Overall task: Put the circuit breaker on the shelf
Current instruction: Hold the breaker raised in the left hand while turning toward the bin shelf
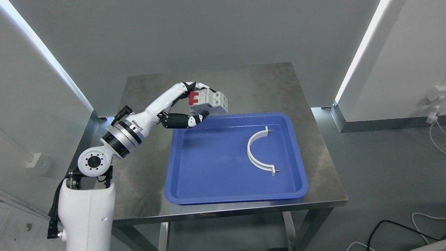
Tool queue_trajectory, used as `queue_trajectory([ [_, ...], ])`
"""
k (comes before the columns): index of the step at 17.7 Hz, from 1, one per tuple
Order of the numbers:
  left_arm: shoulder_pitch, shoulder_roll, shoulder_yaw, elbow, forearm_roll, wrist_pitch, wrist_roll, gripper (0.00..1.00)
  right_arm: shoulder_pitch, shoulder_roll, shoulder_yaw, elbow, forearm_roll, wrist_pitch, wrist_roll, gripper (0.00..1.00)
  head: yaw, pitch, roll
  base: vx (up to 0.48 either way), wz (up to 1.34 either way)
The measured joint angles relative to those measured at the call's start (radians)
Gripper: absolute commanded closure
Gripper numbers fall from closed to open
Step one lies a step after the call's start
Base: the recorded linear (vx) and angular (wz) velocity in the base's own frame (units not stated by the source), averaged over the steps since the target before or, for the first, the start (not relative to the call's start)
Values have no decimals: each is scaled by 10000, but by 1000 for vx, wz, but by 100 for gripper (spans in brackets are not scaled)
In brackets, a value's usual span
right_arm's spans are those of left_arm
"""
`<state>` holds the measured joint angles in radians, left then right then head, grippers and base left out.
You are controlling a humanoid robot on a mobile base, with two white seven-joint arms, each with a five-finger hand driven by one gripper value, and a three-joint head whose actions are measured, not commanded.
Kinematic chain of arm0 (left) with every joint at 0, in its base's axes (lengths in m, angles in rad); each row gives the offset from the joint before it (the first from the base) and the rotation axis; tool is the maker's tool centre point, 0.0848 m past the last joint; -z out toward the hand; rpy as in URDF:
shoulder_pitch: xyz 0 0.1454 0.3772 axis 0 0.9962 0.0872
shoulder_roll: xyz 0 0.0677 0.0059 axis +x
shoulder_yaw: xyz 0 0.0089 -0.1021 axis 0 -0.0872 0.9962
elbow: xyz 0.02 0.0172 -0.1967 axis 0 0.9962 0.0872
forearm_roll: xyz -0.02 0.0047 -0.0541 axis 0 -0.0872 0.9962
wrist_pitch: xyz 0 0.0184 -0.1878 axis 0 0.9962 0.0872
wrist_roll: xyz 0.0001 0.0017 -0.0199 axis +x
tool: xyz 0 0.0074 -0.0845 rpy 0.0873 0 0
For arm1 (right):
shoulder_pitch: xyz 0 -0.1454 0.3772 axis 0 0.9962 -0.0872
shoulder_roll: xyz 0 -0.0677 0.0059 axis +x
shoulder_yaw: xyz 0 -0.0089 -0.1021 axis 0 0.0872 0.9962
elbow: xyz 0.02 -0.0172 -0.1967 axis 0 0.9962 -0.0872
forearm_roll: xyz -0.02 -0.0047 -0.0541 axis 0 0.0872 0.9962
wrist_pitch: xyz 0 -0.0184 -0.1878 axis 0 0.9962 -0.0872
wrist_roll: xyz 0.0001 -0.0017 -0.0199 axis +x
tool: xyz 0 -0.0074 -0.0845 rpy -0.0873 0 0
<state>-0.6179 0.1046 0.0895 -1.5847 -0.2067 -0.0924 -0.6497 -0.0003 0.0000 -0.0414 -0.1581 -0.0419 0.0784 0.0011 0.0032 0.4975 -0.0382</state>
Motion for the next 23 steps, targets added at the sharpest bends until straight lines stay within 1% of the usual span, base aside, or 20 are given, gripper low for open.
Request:
queue_trajectory([
  [2, 309, -193, 465, 1, 500, -659, 1329, 84, 0, 0, 0, 0, 0, 0, 17, 0, 0, 0, 0, -44, -71],
  [6, 1149, -449, 1091, -2, 1161, -1613, 2381, 84, 1, 0, 0, 0, -2, -1, -3, 0, 0, 0, 0, -91, -53],
  [8, 1464, -561, 1339, -13, 1463, -2031, 3422, 84, 0, 0, 0, 0, -2, -1, -29, 0, 0, 0, 0, -138, -7],
  [10, 1829, -657, 1413, -19, 1682, -2474, 4998, 85, 0, 0, 0, 0, -1, -1, -46, 0, 0, 0, 0, -164, 0],
  [12, 2387, -726, 1202, -37, 1806, -2966, 5694, 85, 1, 0, 0, 0, -2, -2, -54, 0, 0, 0, 0, -230, 0],
  [14, 2967, -789, 854, -55, 1893, -3465, 5966, 85, 5, 0, 0, 0, -1, -2, -54, 0, 0, 0, 0, -401, -31],
  [17, 3609, -859, 418, -80, 1969, -3897, 5940, 85, 6, 0, 0, -1, 0, -2, -87, 0, 0, 0, 0, -448, -18],
  [23, 4204, -941, 141, -161, 2060, -4091, 5662, 84, 6, 0, 0, -1, -2, -2, -72, 0, 0, 0, 0, -432, -45],
])
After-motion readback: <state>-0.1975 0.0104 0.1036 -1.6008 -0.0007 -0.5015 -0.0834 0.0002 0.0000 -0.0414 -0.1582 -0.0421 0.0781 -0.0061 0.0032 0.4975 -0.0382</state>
